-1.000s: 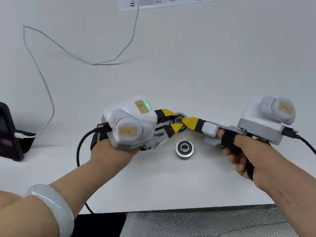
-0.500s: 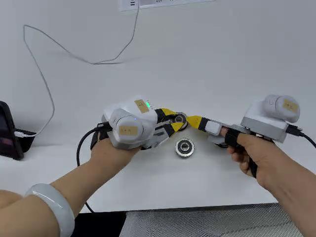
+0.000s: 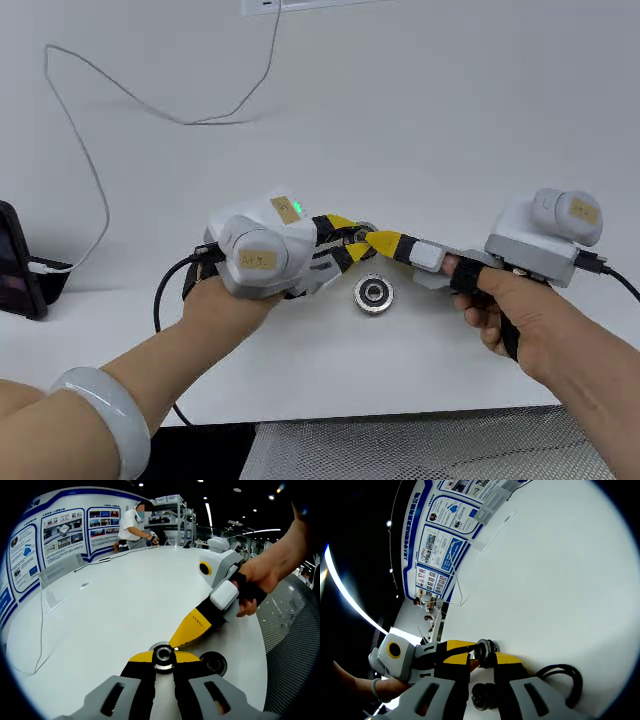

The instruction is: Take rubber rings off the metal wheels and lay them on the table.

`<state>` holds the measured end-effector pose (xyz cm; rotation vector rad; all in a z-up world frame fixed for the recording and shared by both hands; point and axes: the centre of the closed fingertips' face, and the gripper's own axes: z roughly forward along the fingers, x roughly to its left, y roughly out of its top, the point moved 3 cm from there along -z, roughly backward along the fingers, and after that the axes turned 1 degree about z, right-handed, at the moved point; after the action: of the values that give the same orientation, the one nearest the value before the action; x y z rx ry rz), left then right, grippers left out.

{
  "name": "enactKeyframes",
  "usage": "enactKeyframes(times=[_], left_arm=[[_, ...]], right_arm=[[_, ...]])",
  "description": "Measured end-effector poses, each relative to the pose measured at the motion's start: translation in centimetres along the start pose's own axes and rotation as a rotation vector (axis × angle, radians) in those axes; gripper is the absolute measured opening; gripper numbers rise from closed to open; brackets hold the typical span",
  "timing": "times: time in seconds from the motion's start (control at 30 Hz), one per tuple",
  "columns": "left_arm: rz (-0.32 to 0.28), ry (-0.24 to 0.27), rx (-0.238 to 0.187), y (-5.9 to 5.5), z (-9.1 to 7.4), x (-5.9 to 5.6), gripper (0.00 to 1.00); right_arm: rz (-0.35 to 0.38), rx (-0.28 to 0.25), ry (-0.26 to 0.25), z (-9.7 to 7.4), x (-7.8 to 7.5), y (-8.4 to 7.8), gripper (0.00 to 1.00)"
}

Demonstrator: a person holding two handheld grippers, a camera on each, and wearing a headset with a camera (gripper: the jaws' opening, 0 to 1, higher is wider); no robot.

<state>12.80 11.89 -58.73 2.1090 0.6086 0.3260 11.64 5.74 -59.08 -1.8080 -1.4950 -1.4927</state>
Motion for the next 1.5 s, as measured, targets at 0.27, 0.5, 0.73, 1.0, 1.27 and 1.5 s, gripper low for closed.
enactKeyframes(times=[0.27, 0.5, 0.73, 1.0, 1.27, 1.5], left_arm=[[-0.007, 0.002, -0.002, -0.03, -0.05, 0.0, 0.12], [-0.01, 0.0, -0.004, 0.0, -0.05, -0.05, 0.12], [-0.012, 0.0, -0.004, 0.04, -0.1, -0.11, 0.12], [-0.008, -0.001, -0.001, -0.03, -0.09, -0.05, 0.12], [-0.006, -0.004, -0.001, -0.03, -0.17, -0.2, 0.12], [-0.007, -0.004, -0.002, -0.09, -0.19, -0.21, 0.12]], right_arm=[[0.033, -0.011, 0.014, 0.1, 0.03, 0.07, 0.18], [0.026, -0.019, 0.016, -0.16, 0.06, 0.13, 0.16], [0.023, -0.035, 0.0, 0.17, -0.28, 0.26, 0.12], [-0.007, -0.031, 0.004, -0.18, -0.04, 0.65, 0.13], [-0.067, -0.013, -0.02, -0.09, -0.48, 0.57, 0.05], [-0.117, 0.004, -0.038, -0.01, -0.5, 0.58, 0.04]])
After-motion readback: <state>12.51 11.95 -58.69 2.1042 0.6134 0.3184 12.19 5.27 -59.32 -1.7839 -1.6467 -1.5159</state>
